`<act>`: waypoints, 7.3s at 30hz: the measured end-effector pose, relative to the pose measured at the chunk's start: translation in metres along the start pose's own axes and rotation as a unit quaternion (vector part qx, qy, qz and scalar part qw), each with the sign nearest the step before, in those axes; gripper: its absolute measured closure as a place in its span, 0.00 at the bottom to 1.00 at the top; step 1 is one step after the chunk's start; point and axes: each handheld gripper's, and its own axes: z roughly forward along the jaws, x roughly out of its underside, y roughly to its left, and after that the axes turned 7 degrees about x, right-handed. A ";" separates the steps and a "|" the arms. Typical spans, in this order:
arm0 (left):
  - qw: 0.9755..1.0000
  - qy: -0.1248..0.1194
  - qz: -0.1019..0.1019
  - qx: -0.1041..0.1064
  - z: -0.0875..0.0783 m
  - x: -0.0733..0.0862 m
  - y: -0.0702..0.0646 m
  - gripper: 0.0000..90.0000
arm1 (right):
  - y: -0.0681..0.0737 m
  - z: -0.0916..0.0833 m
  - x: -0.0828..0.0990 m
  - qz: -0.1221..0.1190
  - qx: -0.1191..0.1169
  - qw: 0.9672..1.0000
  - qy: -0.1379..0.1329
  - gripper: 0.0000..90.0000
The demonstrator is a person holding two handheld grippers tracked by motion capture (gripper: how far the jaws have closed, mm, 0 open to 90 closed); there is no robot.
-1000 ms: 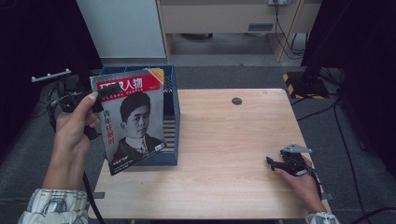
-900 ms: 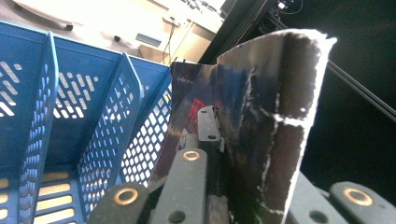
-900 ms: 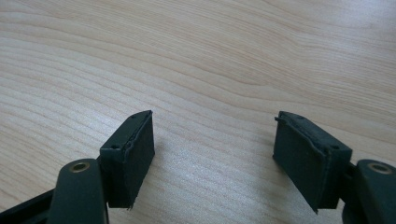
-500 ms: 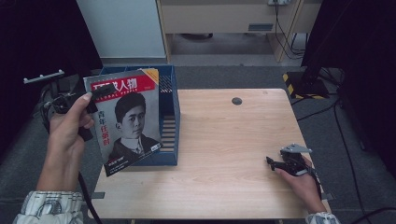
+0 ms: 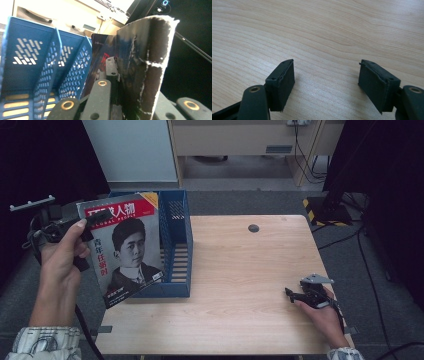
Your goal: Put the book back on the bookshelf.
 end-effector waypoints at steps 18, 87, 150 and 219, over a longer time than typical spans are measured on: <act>1.000 -0.022 -0.012 -0.011 -0.020 -0.004 0.016 0.96 | 0.000 0.000 0.000 0.000 0.000 1.000 0.000 0.32; 0.996 -0.055 -0.023 -0.070 -0.037 -0.015 0.078 0.96 | 0.001 0.000 0.000 -0.002 0.003 1.000 -0.001 0.32; 0.995 -0.067 0.029 -0.072 0.013 -0.014 0.067 0.96 | 0.000 0.000 0.000 -0.001 0.002 1.000 0.000 0.32; 0.985 -0.140 0.087 -0.050 0.023 0.016 0.074 0.96 | 0.001 0.000 0.000 0.000 0.005 1.000 -0.002 0.32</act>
